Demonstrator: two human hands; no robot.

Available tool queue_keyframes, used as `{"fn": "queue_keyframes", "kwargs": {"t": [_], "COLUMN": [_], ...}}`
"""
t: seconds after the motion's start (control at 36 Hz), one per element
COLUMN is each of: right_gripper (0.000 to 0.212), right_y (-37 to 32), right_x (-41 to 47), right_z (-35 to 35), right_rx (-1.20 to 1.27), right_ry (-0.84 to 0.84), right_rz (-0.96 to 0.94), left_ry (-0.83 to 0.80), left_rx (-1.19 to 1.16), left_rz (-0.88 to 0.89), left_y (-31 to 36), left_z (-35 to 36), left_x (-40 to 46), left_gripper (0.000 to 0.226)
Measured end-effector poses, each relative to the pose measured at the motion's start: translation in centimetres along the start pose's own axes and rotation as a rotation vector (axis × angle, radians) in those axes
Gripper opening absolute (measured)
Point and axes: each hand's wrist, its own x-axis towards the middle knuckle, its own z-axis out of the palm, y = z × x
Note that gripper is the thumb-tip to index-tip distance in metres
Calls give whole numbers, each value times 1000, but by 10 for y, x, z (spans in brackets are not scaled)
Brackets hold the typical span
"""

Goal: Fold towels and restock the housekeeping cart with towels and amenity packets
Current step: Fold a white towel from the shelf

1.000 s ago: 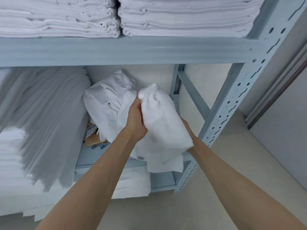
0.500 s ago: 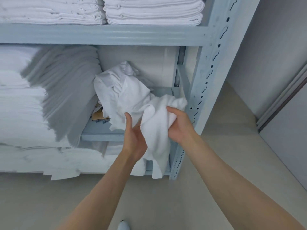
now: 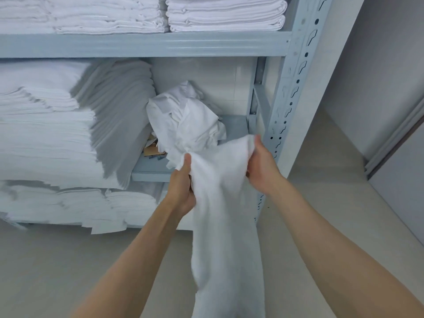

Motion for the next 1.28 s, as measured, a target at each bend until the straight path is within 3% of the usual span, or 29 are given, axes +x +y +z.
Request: {"fn": "queue_keyframes", "kwargs": {"t": [0.06,0.11,0.22,0.39,0.53,0.56,0.61,0.69,0.81,0.89,1.06,1.17,1.28], "right_gripper": [94,106,84,59,82,78,62,51,45,43,45,43,48], "right_y": [31,74,132,117,93,99,122,149,132,112,86,72,63], "right_x": [-3,-9,-33,-51,-61,-62,-66,-69,-66,-68,-72,-76,-80], "right_z": [-20,-30,-12,12,0,-3,0,21,24,14,5,-17,-41], "right_rx": [-29,-39,-106,26,236,309,214,82,219,298,158,192,159], "right_ry": [-23,-75,-211,-205,-234,-168,-78,-103,-177,-192,-254,-239,-226], "right_rz": [153,300,420,255,103,93,186,342,183,130,114,84,88], "left_ry": [-49,-112,-220,-286,-225,-221,-202,-147,-211,-290,-110,63,134], "left_rx": [-157,-253,-348,-69,172,177,153,59,-200,-142,229,214,122], "left_rz": [-111,-209,-313,-236,-140,-133,-154,-274,-321,-238,-79,-45,-77], "left_y": [10,17,22,20,24,26,30,36,45,44,25,20,19], "left_z": [-3,-9,-34,-93,-98,-96,-89,-80,-90,-90,-53,-44,-36], "left_x": [-5,-9,-22,-39,-49,-50,-51,-49,-54,-60,-67,-64,-63], "left_gripper": [49,58,63,45,35,34,31,38,61,54,30,27,29]}}
